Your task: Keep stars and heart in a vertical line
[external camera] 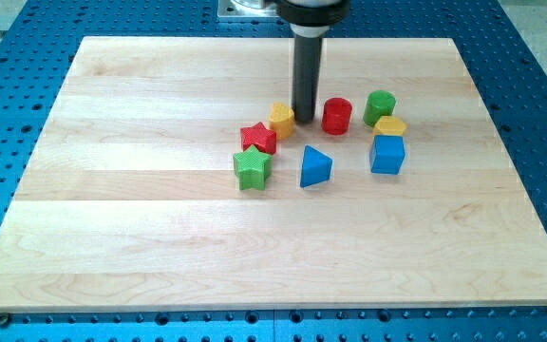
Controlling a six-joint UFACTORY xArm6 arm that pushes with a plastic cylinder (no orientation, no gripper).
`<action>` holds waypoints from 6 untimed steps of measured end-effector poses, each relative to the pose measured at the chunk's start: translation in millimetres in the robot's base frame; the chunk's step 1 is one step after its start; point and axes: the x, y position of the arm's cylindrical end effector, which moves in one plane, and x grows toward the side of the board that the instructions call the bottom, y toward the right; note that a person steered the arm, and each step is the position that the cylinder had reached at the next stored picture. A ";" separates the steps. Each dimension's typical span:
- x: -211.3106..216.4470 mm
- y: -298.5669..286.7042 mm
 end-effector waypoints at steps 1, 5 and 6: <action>5.1 -21.6; 47.1 -15.2; 21.6 -19.3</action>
